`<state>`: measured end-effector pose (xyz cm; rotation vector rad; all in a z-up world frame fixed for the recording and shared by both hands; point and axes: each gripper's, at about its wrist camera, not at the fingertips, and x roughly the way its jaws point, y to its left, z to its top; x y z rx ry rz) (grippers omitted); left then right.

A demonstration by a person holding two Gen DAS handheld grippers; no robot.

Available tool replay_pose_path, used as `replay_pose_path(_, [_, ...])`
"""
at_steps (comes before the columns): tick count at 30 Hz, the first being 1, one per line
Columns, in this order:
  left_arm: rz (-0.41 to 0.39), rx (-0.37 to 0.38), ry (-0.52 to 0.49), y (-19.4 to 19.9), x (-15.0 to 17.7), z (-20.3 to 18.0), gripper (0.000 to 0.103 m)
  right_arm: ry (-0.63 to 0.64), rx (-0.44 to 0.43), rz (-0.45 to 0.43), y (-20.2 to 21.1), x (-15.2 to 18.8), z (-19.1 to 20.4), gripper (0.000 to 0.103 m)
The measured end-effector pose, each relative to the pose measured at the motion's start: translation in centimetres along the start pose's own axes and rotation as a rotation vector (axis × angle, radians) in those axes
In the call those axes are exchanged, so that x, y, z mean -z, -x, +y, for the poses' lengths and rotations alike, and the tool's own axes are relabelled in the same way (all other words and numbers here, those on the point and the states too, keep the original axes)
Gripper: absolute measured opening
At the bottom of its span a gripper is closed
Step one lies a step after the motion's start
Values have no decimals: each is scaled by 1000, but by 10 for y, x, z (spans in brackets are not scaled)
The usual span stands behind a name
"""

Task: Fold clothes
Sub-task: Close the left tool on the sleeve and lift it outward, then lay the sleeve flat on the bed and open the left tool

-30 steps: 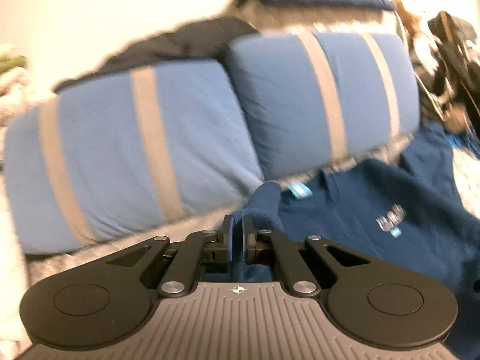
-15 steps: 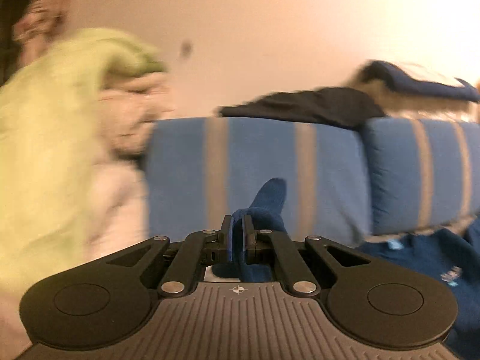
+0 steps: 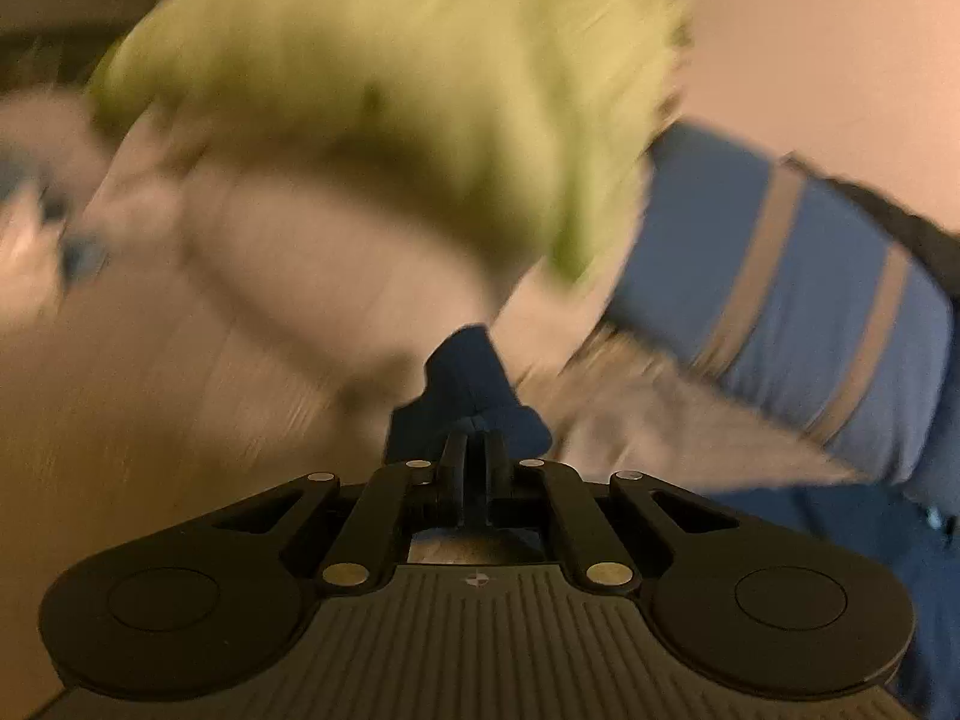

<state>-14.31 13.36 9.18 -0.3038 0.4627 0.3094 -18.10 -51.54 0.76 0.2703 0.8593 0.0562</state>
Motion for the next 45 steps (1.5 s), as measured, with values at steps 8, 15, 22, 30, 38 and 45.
replay_pose_path(8, [134,-26,23,3,42,40,9,17,8,16,-4,-1,2,103])
replay_pose_path(15, [128,90,356,10,50,101,57,10,8,18,-3,0,0,103])
replay_pose_path(22, [106,249,719,-10,53,141,60,24,26,22,-6,0,3,103])
replay_pose_path(30, [246,183,759,-51,37,140,15,21,41,19,-6,1,7,103])
replay_pose_path(38, [26,250,399,-16,-51,113,12,33,52,26,-8,3,9,103])
replay_pose_path(45, [-19,37,279,-9,-54,116,43,36,47,29,-9,3,9,103])
